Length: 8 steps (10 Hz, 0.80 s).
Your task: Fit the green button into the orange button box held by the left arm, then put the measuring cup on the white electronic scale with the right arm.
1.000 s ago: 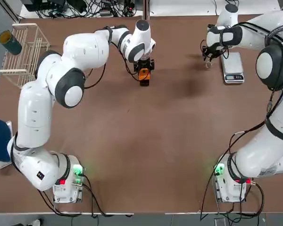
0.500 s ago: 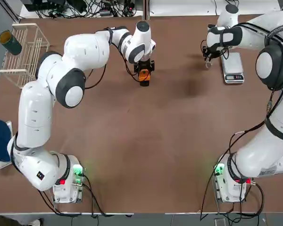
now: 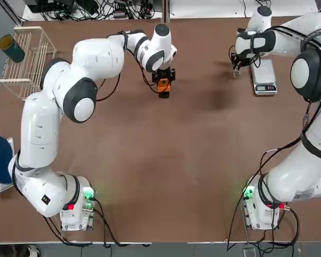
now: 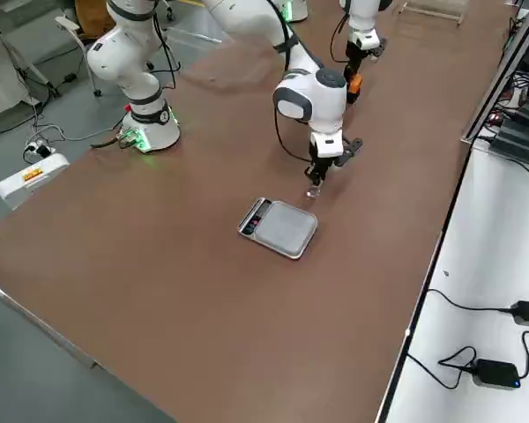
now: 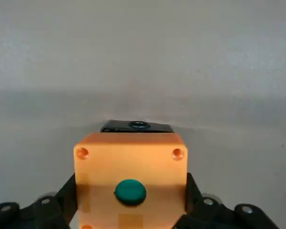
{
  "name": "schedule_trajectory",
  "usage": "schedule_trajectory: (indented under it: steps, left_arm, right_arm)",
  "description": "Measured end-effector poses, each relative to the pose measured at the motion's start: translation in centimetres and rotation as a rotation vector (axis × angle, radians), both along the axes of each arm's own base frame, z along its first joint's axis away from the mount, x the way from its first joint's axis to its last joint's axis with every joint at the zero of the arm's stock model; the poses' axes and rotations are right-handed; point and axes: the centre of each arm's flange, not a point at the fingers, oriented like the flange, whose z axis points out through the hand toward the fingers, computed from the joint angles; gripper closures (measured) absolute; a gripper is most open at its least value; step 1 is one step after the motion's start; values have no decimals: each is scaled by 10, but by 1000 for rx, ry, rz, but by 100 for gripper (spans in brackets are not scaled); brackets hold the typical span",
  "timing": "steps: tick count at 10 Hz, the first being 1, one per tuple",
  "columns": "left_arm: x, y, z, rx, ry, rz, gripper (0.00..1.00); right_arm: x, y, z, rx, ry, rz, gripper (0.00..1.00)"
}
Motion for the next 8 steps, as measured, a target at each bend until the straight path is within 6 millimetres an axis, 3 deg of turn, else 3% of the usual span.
schedule_trajectory:
  steps: [5, 7, 8]
  left_arm:
    - [0, 0, 0, -1, -1, 0, 14]
    - [0, 0, 1, -1, -1, 0, 10]
    - [0, 0, 1, -2, -2, 0, 4]
  right_arm:
    - [0, 0, -1, 0, 0, 0, 82]
    - [0, 0, -1, 0, 0, 0, 88]
    - [0, 0, -1, 0, 1, 0, 89]
